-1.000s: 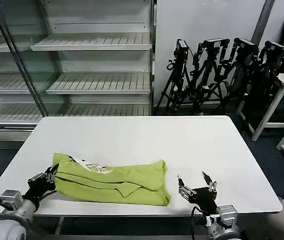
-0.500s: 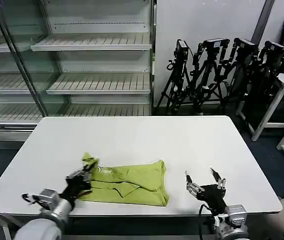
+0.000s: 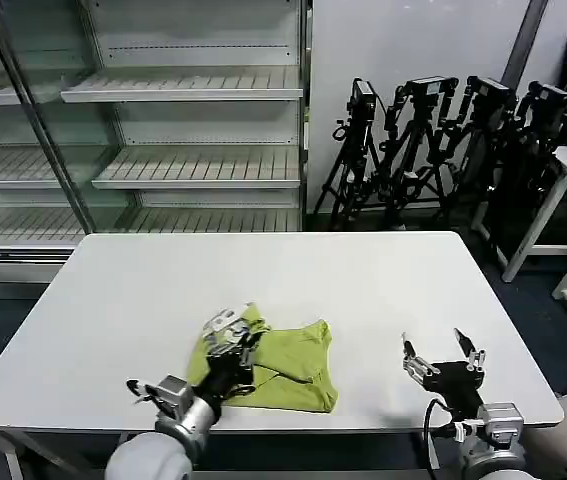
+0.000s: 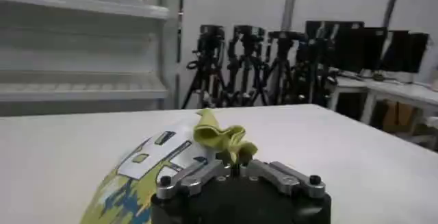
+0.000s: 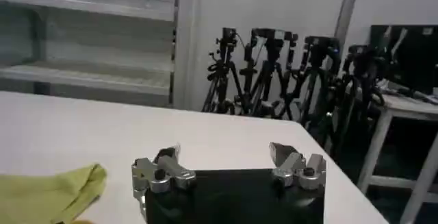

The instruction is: Fold and organize the clothes.

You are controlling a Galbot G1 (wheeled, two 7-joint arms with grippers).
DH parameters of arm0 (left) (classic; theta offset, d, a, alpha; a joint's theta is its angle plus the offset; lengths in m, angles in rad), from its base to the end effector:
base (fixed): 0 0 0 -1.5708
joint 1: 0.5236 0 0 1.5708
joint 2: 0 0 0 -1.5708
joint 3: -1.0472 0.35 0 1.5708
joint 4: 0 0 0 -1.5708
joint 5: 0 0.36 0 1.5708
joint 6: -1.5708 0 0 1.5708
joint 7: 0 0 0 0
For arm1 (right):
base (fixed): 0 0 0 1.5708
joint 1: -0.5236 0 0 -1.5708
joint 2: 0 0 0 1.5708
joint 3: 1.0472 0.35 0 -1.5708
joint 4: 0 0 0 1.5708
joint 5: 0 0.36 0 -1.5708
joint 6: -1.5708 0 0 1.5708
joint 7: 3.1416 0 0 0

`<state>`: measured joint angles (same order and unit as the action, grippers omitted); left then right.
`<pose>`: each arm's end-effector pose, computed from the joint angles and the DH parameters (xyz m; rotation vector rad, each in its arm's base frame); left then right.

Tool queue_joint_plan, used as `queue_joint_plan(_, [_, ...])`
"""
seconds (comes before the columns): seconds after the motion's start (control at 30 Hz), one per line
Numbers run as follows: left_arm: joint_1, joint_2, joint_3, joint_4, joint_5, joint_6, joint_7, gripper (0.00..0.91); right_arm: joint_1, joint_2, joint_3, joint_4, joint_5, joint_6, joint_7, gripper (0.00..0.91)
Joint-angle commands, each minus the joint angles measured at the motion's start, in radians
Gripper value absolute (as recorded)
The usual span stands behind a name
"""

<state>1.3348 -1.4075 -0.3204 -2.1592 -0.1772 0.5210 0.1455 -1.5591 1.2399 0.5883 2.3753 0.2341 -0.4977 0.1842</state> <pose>0.2364 -0.0352 -0.2347 -0.6365 -2.8158 0.0822 0.1778 -0.0447 -0.1922 -0.0308 -2.9302 0.1956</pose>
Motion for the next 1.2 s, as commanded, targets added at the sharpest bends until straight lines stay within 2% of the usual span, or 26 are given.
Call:
queue_joint_plan(0.03, [-0.044, -0.041, 0.127, 0.061, 0.042, 0.001, -0.019, 0.02, 0.004, -0.001, 0.034, -0.004, 0.0, 0.002, 0.0, 0.907])
queue_joint_plan(0.2, [-0.046, -0.057, 0.146, 0.065, 0.045, 0.004, -0.022, 0.02, 0.006, 0.006, 0.025, -0.012, -0.002, 0.002, 0.0, 0.907])
queue_joint_plan(0.23, [-0.048, -0.06, 0.15, 0.067, 0.048, 0.004, -0.025, 0.05, 0.006, 0.006, 0.024, -0.011, -0.002, 0.002, 0.0, 0.907])
queue_joint_plan(0.27, [-0.051, -0.064, 0.153, 0.075, 0.058, 0.005, -0.029, 0.907, 0.005, 0.007, 0.024, -0.01, -0.002, 0.002, 0.0, 0.907])
queue_joint_plan(0.33, [-0.061, -0.073, 0.156, 0.097, 0.065, 0.004, -0.043, 0.907, 0.004, 0.007, 0.023, -0.008, -0.002, 0.003, 0.0, 0.907])
queue_joint_plan(0.47, [-0.073, -0.1, 0.166, 0.112, 0.055, -0.059, -0.056, 0.907, 0.002, 0.005, 0.023, -0.004, -0.002, 0.003, -0.001, 0.907])
queue_joint_plan(0.6, [-0.064, -0.099, 0.139, 0.051, 0.032, -0.107, -0.05, 0.907, 0.006, 0.005, 0.02, -0.005, -0.002, 0.003, -0.002, 0.907])
queue_joint_plan(0.7, [-0.03, -0.084, 0.071, -0.022, 0.008, -0.116, -0.03, 0.907, 0.014, 0.006, 0.012, -0.014, -0.001, 0.003, -0.002, 0.907])
queue_joint_plan(0.83, [0.021, -0.064, -0.097, -0.089, -0.062, -0.121, -0.008, 0.907, 0.04, 0.01, -0.003, -0.037, -0.002, 0.003, -0.004, 0.907])
queue_joint_plan(0.93, [0.042, -0.049, -0.219, -0.076, -0.055, -0.141, 0.001, 0.907, 0.065, 0.016, -0.019, -0.055, -0.007, 0.001, -0.005, 0.907])
queue_joint_plan(1.03, [0.041, -0.045, -0.342, -0.013, -0.045, -0.091, -0.002, 0.907, 0.071, 0.017, -0.024, -0.057, -0.012, 0.001, -0.009, 0.907])
queue_joint_plan(1.13, [0.066, -0.062, -0.355, 0.038, -0.064, -0.05, -0.003, 0.907, 0.072, 0.016, -0.023, -0.061, -0.012, 0.001, -0.01, 0.907])
queue_joint_plan(1.2, [0.075, -0.101, -0.338, 0.049, -0.053, 0.003, -0.006, 0.907, 0.073, 0.016, -0.023, -0.065, -0.012, 0.002, -0.01, 0.907])
